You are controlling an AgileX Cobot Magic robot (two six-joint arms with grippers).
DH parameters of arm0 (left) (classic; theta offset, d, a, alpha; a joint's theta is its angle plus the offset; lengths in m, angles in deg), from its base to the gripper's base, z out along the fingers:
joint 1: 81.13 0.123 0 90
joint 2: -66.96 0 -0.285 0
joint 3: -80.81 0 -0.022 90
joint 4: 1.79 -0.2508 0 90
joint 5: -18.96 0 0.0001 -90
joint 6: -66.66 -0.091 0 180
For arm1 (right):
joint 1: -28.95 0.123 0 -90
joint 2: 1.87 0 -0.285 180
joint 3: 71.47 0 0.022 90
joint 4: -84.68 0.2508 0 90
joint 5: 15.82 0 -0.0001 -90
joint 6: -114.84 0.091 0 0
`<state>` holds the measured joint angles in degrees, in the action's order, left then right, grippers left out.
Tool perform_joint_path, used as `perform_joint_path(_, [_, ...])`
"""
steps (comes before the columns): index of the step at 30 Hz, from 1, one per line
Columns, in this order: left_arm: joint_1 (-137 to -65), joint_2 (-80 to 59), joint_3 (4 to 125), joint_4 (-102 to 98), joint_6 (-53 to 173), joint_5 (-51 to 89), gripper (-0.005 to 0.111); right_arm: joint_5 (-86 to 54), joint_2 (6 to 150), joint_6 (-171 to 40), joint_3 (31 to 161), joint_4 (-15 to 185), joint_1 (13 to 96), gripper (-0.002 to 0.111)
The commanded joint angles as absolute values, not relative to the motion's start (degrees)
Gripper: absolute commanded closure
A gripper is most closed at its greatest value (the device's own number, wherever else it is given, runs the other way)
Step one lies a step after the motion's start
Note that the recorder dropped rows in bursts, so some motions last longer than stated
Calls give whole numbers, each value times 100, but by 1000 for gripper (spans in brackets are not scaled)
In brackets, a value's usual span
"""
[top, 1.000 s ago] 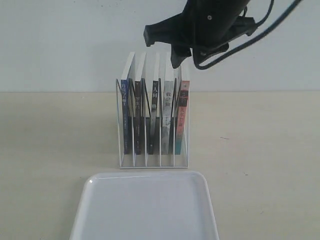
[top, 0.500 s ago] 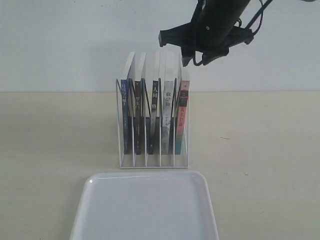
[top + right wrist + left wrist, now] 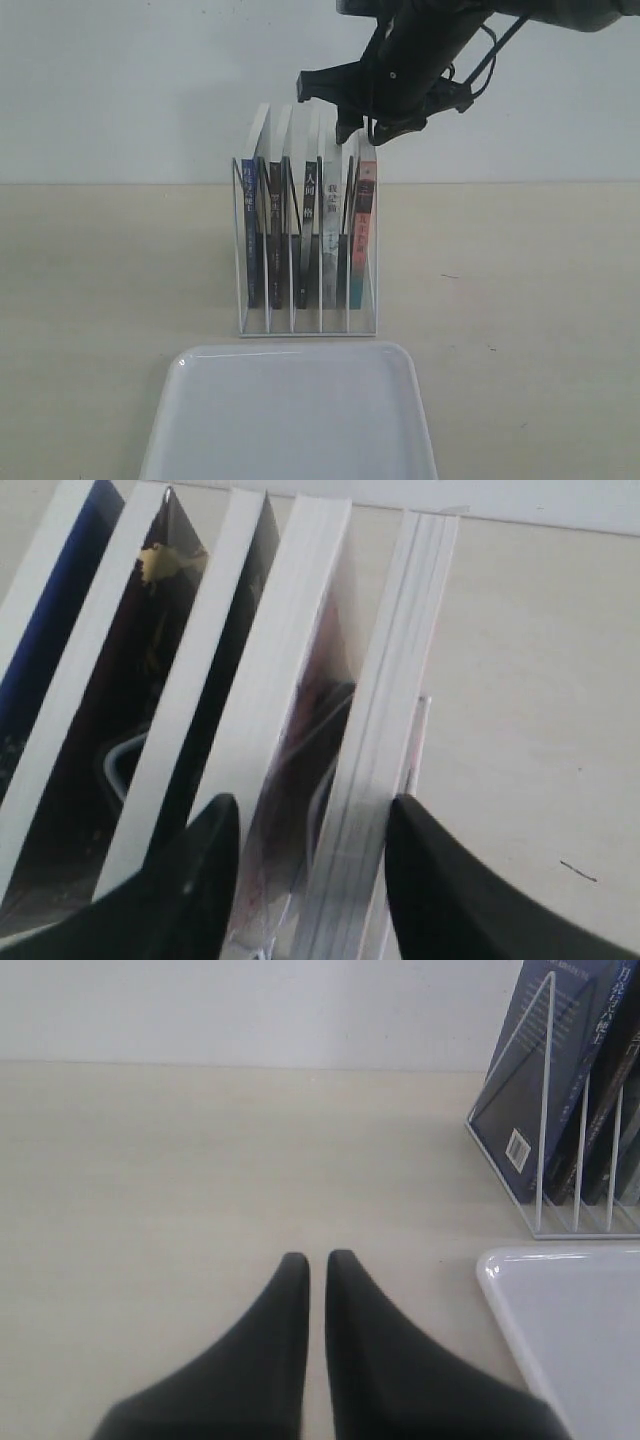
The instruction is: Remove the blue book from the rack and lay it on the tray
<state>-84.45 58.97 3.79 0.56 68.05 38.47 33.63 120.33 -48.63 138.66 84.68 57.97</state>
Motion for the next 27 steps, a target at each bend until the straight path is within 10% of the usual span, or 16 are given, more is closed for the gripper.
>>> perform_joint_path(1, [-8422,5917,359,50,6854,3824,101,3345,12140,-5013,13886,8406,5749,64])
perform_joint_path(27, [-8422,5917,359,50,6854,3824,101,3261,11853,-4955,13935,7970,5749,65])
